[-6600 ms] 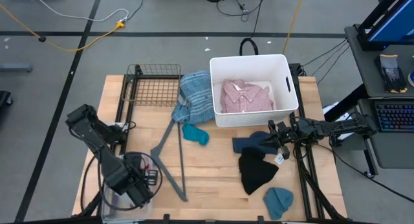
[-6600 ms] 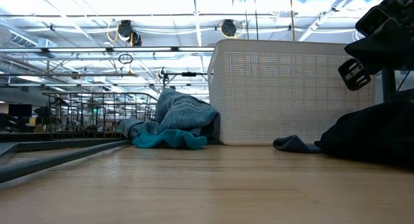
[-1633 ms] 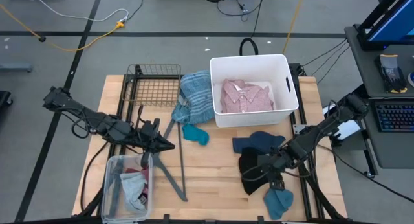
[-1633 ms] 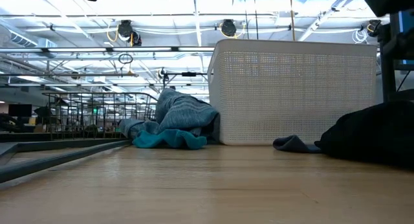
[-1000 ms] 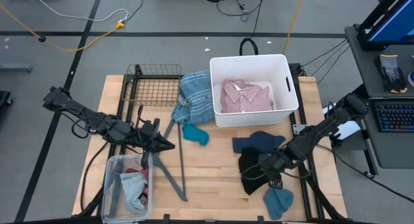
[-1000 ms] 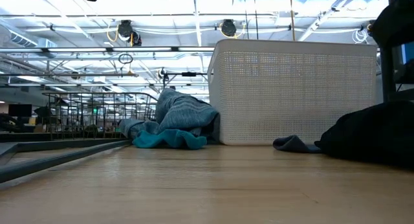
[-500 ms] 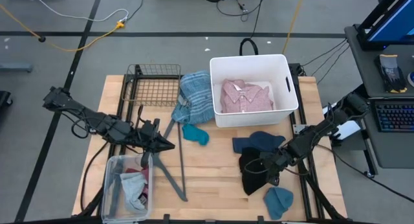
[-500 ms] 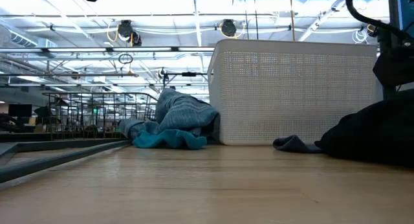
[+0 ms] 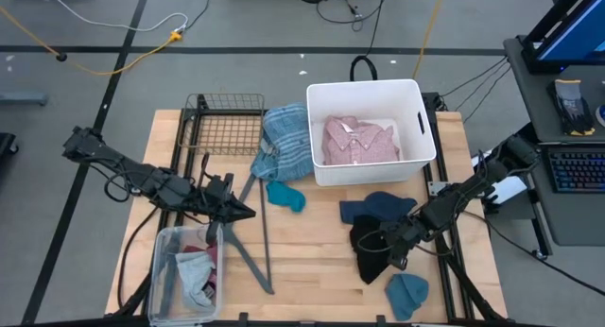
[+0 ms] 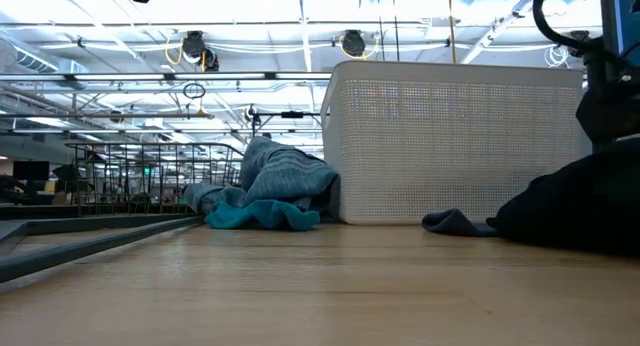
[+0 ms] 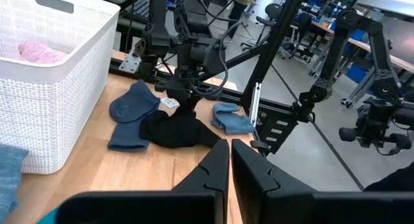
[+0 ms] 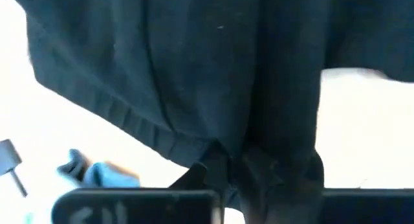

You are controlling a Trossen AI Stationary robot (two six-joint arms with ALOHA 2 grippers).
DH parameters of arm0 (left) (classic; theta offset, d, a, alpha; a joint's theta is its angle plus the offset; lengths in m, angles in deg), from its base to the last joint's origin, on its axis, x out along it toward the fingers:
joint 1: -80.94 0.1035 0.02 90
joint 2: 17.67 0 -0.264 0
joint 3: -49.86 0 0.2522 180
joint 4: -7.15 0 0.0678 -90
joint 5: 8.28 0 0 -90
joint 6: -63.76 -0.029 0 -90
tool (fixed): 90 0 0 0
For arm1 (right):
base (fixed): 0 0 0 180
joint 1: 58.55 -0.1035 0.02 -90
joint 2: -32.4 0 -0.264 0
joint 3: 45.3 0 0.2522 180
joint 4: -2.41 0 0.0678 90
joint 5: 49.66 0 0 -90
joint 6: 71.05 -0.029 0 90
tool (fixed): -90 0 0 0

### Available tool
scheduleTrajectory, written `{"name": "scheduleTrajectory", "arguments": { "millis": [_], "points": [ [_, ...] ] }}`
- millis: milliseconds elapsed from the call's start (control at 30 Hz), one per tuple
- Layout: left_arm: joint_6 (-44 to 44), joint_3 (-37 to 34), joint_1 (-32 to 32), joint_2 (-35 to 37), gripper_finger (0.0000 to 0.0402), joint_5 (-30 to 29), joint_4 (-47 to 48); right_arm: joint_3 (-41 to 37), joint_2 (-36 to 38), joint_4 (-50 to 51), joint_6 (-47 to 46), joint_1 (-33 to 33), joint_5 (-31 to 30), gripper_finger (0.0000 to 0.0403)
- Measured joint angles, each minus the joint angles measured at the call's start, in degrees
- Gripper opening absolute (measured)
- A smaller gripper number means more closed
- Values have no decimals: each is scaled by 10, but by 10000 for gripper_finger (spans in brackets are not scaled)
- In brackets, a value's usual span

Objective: Pick & Place Cloths
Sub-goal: Put the black boxers into the transparent bin

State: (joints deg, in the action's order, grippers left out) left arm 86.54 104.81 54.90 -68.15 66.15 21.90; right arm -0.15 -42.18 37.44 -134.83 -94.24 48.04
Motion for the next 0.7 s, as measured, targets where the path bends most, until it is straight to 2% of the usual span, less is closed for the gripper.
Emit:
{"name": "scheduleTrajectory", "arguments": {
  "millis": [267,467,700],
  "points": [
    [0,0,0,0,5,-2,-1,-2,39,-103,-6,12,91,5],
    [0,0,0,0,22,-11,-9,-2,99,-188,-11,23,87,3],
    [2,0,0,0,9,-11,-12,-1,152,-335,15,36,70,1]
  ]
}}
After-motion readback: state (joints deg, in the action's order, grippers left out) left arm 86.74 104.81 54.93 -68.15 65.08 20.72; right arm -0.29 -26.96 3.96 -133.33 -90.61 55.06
